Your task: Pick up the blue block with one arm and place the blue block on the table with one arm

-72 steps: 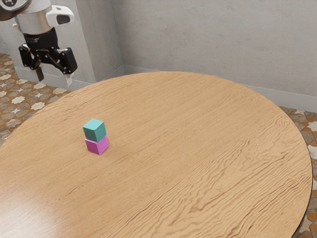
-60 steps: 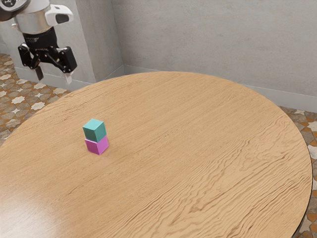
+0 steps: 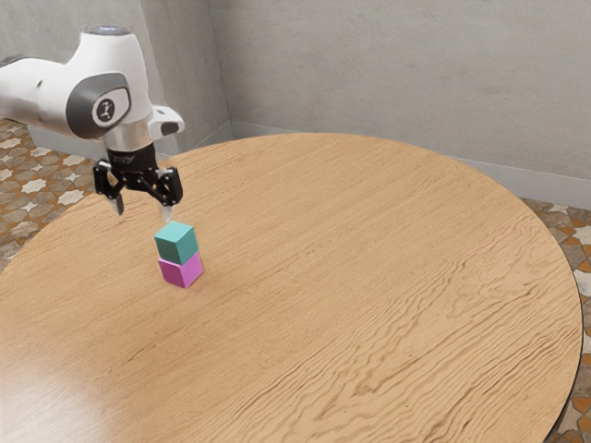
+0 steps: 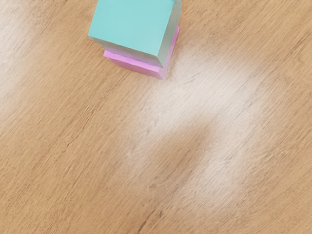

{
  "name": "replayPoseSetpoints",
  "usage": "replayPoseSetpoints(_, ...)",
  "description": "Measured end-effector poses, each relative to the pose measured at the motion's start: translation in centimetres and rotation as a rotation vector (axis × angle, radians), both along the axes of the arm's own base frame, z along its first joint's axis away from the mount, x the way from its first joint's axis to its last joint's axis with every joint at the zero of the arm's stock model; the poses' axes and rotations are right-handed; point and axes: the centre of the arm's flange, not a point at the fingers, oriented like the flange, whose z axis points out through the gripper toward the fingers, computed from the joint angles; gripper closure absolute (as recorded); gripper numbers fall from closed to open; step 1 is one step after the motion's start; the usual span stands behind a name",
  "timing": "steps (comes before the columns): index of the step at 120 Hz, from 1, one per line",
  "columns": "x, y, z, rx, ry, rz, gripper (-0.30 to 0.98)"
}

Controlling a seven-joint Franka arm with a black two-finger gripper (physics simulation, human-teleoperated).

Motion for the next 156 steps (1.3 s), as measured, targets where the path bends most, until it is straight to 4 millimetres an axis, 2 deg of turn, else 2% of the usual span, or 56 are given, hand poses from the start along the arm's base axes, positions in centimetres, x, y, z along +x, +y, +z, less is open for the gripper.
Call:
replayPoseSetpoints(13,2.2,1.4,-3.6,-0.018,-0.030,0.001,0.00)
replayPoseSetpoints(32,4.0,4.4,-6.2,-0.030,-0.075,-0.006,0.00)
replayPoseSetpoints(51,5.4,4.9,-9.0,-0.034,-0.092,-0.061,0.00)
replayPoseSetpoints(67,6.0,5.0,-9.5,-0.033,-0.126,-0.119,0.00)
replayPoseSetpoints(83,6.7,7.0,-10.9,-0.046,-0.135,-0.127,0.00)
replayPoseSetpoints(110,8.7,8.4,-12.0,-0.054,-0.157,-0.181,0.00)
replayPoseSetpoints(156,8.7,7.5,-13.2,-0.100,-0.156,-0.251,0.00)
